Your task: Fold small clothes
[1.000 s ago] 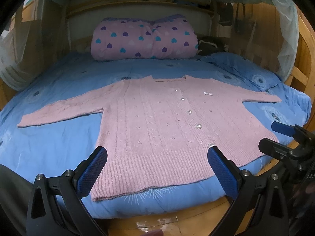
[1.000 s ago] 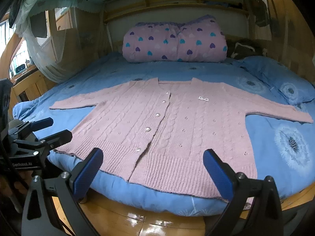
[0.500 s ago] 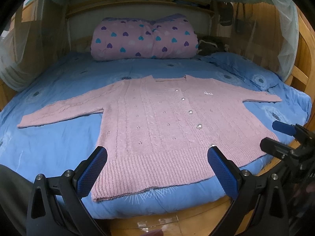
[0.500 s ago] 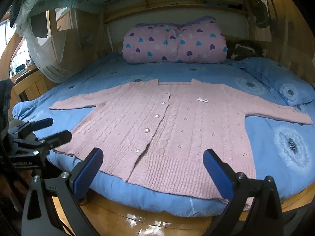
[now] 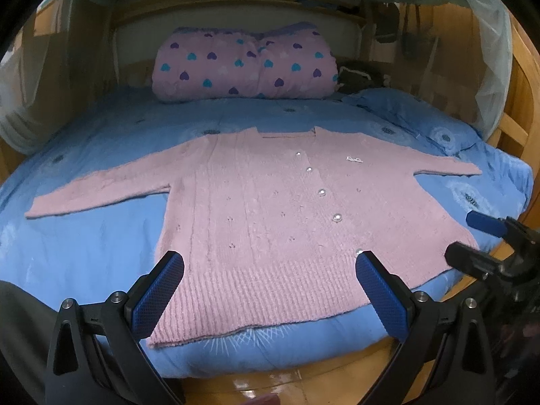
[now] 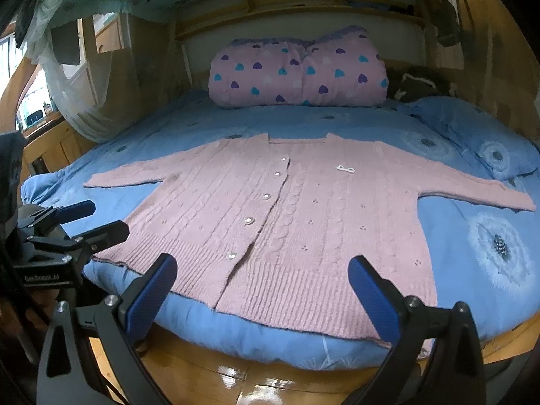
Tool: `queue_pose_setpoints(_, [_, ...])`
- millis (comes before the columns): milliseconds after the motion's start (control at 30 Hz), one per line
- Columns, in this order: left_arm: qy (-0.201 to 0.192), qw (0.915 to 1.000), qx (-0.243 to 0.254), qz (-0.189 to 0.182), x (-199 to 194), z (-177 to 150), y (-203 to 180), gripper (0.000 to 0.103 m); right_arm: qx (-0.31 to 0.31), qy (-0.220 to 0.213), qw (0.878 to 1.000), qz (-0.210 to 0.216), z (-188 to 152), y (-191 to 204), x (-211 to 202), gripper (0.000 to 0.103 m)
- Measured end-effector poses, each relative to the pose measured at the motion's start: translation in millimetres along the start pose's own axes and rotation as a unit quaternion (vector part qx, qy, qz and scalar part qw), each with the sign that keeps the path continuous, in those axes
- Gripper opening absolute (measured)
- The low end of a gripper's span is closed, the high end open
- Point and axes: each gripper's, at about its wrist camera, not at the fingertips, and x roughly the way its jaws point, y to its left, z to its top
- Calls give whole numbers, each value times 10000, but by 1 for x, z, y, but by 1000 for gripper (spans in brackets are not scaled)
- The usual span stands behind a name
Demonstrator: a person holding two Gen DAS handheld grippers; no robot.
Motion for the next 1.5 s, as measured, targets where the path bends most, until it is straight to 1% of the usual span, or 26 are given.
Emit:
queue_pose_setpoints(333, [-12,10000,19,3,0,-1,0,99,5,-5,10000,-12,-1,2,3,103])
queue_pose_setpoints(400, [-13,10000,-51,70,-1,0,2,99,24,21,10000,-5,-2,1,3,103])
queue_pose_setpoints(467, [-17,9993,-345,155,1,5,12,99,72,68,10000,13,-2,1,5,103])
queue_pose_setpoints(567, [91,9968,-765,212,7,23,41,99,155,237,9996,61,2,-1,10,103])
queue_pose_setpoints(633, [60,9949,-972,275,10,41,71,99,227,313,9987,335,14,-3,17,103])
queue_pose_setpoints(700, [-29,9920,-1144,533,13,61,106,99,200,315,9977,561,29,-3,23,103])
queue_pose_setpoints(733, [-60,9897,-1277,650,15,71,128,99,158,308,9969,701,42,-3,28,103])
queue_pose_setpoints(767, [-39,9864,-1461,751,19,81,154,99,36,204,9973,710,51,-3,31,103])
queue_pose_setpoints(800, [19,9831,-1628,834,23,88,174,99,27,213,9965,807,66,-5,39,103])
queue_pose_setpoints(900, [44,9684,-2299,962,38,104,254,99,175,405,9943,973,105,-17,68,103])
queue_pose_setpoints(967, [47,9578,-2680,1036,56,106,316,99,227,386,9948,917,131,-28,92,103])
queue_pose_setpoints(1000, [127,9521,-2837,1134,63,104,337,99,276,235,9953,900,146,-36,104,103])
queue_pose_setpoints(1033, [232,9422,-3112,1220,69,98,362,99,301,50,9958,869,154,-43,111,103])
queue_pose_setpoints(1100, [310,9228,-3680,1095,72,82,405,99,305,-205,9967,719,159,-55,120,103])
queue_pose_setpoints(1133, [377,9114,-3954,1078,72,73,423,99,339,-200,9974,603,158,-63,125,103])
queue_pose_setpoints(1167, [396,8994,-4213,1095,71,62,439,99,397,-31,9979,502,157,-70,131,103])
queue_pose_setpoints(1200, [429,8847,-4499,1140,71,48,458,99,380,98,9982,464,157,-73,136,103])
queue_pose_setpoints(1233, [476,8749,-4667,1206,71,37,466,99,407,192,9976,533,157,-75,138,103])
queue_pose_setpoints(1267, [558,8616,-4872,1312,72,24,479,97,417,206,9972,594,156,-74,137,103])
queue_pose_setpoints(1300, [687,8491,-5043,1410,73,12,488,93,310,155,9976,602,157,-69,136,103])
queue_pose_setpoints(1333, [775,8382,-5218,1380,77,3,497,90,186,67,9979,615,157,-63,131,103])
queue_pose_setpoints(1367, [859,8280,-5401,1237,79,-7,505,86,-109,-74,9982,593,156,-52,125,103])
queue_pose_setpoints(1400, [862,8237,-5488,1136,80,-11,507,85,-297,-196,9977,574,155,-44,117,103])
queue_pose_setpoints(1433, [759,8229,-5534,1041,78,-13,511,85,-642,-325,9962,484,151,-32,110,103])
queue_pose_setpoints(1467, [673,8249,-5523,995,76,-12,511,84,-897,-394,9943,424,149,-22,106,103])
queue_pose_setpoints(1500, [599,8288,-5477,975,76,-11,512,79,-1123,-431,9920,392,144,-13,102,103])
